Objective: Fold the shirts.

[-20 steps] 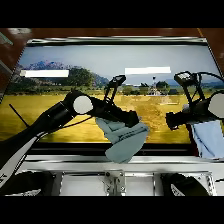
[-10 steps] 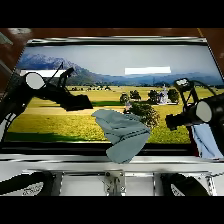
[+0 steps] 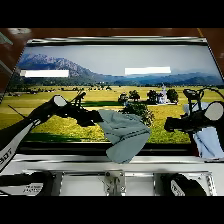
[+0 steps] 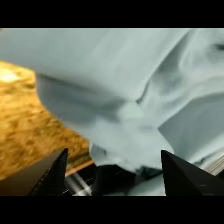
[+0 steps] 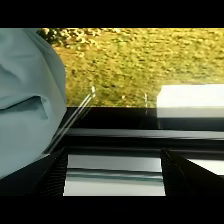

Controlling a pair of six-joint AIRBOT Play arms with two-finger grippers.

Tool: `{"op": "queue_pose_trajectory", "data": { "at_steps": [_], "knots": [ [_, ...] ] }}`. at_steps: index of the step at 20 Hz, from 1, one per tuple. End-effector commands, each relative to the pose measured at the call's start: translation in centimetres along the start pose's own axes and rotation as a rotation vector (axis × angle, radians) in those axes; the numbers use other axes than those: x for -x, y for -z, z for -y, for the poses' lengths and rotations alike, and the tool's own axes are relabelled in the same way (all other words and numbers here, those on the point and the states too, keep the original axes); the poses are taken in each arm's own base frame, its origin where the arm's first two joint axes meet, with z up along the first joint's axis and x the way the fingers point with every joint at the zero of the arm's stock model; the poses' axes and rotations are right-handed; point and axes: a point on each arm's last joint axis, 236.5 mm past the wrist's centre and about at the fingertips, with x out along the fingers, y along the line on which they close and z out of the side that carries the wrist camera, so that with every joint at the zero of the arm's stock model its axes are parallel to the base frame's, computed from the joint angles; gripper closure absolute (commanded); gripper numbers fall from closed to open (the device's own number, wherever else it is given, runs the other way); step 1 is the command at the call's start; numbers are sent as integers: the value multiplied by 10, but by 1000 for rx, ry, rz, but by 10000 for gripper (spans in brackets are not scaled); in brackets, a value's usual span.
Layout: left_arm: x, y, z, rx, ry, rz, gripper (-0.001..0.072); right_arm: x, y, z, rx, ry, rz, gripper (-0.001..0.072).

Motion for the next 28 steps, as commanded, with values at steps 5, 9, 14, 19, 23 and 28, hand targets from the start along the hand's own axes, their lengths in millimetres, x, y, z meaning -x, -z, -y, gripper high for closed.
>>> {"op": "queue_pose_trajectory", "data": {
  "at_steps": [5,9,14,19,23,28],
  "knots": [
    [-29,-4,-8,-4,9,0,676,-20,17,-30,-24,-196,-51,13],
    [-17,-21,13,-52,34,40,676,-55,16,-54,-92,-332,-12,13],
    [-5,-37,34,-96,61,76,676,-101,7,-77,-78,-367,-52,14],
    [8,-44,51,-149,83,100,677,-137,13,-90,-68,-339,-117,652],
    [60,-68,94,-274,127,211,677,-86,-23,-99,63,-346,21,647],
    [273,-92,239,-670,216,697,678,159,-120,-142,332,-360,698,647]
  ]
}}
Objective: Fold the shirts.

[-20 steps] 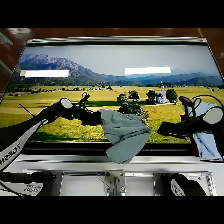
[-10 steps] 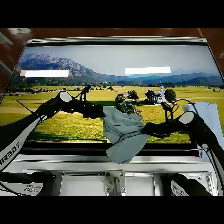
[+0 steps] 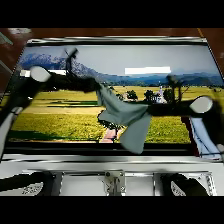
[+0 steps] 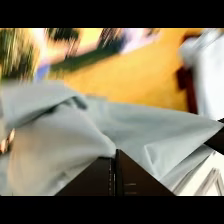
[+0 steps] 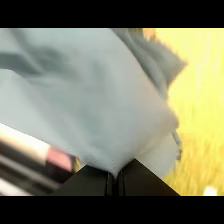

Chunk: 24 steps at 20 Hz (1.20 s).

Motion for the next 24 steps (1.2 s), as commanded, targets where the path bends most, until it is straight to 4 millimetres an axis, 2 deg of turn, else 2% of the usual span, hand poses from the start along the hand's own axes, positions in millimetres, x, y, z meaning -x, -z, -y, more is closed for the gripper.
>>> {"op": "queue_pose_trajectory", "data": {
  "at_steps": [1,2,3,5,7,9,11,13,16,18,20,24],
  "knots": [
    [123,-99,110,-294,51,336,678,143,-102,-77,230,-9,421,648],
    [164,-114,150,-375,77,431,678,190,-119,-106,271,-30,534,648],
    [198,-121,185,-442,101,506,677,230,-129,-130,311,-51,626,648],
    [256,-120,241,-547,144,623,677,280,-136,-165,348,-101,732,648],
    [287,-110,267,-593,161,677,677,300,-132,-180,340,-137,746,648],
    [291,-92,271,-623,153,631,677,289,-115,-180,303,-152,656,647],
    [272,-70,252,-596,106,491,677,268,-91,-171,283,-140,513,647],
    [244,-47,210,-556,13,320,677,244,-63,-160,248,-129,337,648],
    [201,-11,137,-438,-111,87,677,204,-18,-135,171,-109,12,648],
    [170,13,99,-351,-131,-26,677,175,-1,-118,126,-106,-142,648],
    [140,44,59,-255,-151,-135,677,138,10,-100,89,-116,-235,647],
    [93,101,-17,-104,-223,-259,677,39,29,-53,-17,-122,-325,647]
  ]
}}
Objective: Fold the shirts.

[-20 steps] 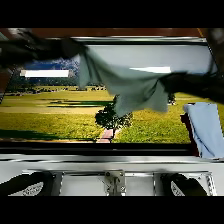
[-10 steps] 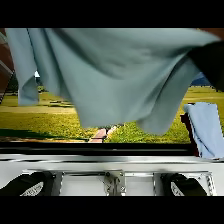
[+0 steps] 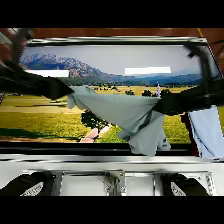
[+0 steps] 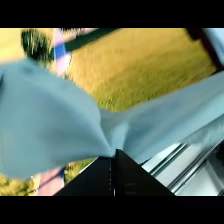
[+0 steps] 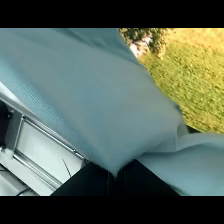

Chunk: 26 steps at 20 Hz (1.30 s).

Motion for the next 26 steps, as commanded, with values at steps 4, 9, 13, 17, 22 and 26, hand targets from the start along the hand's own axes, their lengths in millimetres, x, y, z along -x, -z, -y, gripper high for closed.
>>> {"op": "queue_pose_trajectory", "data": {
  "at_steps": [4,9,13,17,22,26],
  "knots": [
    [-97,70,-83,207,-90,-123,677,-148,-16,104,-153,23,-68,647],
    [-142,31,-133,286,-156,52,677,-199,-61,160,-246,97,84,647],
    [-174,27,-168,342,-204,101,676,-207,-73,174,-293,119,138,621],
    [-189,39,-181,406,-198,69,214,-203,-69,168,-276,97,118,38],
    [-128,54,-188,476,-120,-114,186,-124,11,201,-92,315,-166,39],
    [-125,123,-154,546,-20,-380,234,-66,67,238,-203,455,-299,39]
  ]
}}
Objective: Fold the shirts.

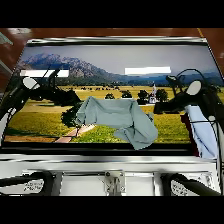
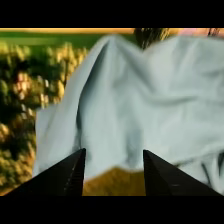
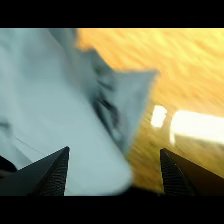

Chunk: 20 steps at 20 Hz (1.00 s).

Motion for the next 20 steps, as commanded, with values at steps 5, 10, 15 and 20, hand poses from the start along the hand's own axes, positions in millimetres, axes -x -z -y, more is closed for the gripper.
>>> {"op": "queue_pose_trajectory", "data": {
  "at_steps": [5,10,15,20],
  "knots": [
    [-75,73,38,140,126,-139,-11,4,39,3,-183,-138,-46,38],
    [-117,75,56,199,154,-120,-11,1,29,-5,-163,-144,-8,39],
    [-127,68,46,227,129,-88,11,1,22,-3,-166,-136,20,39],
    [-141,66,43,240,117,-77,608,0,20,-3,-171,-139,26,39]
  ]
}}
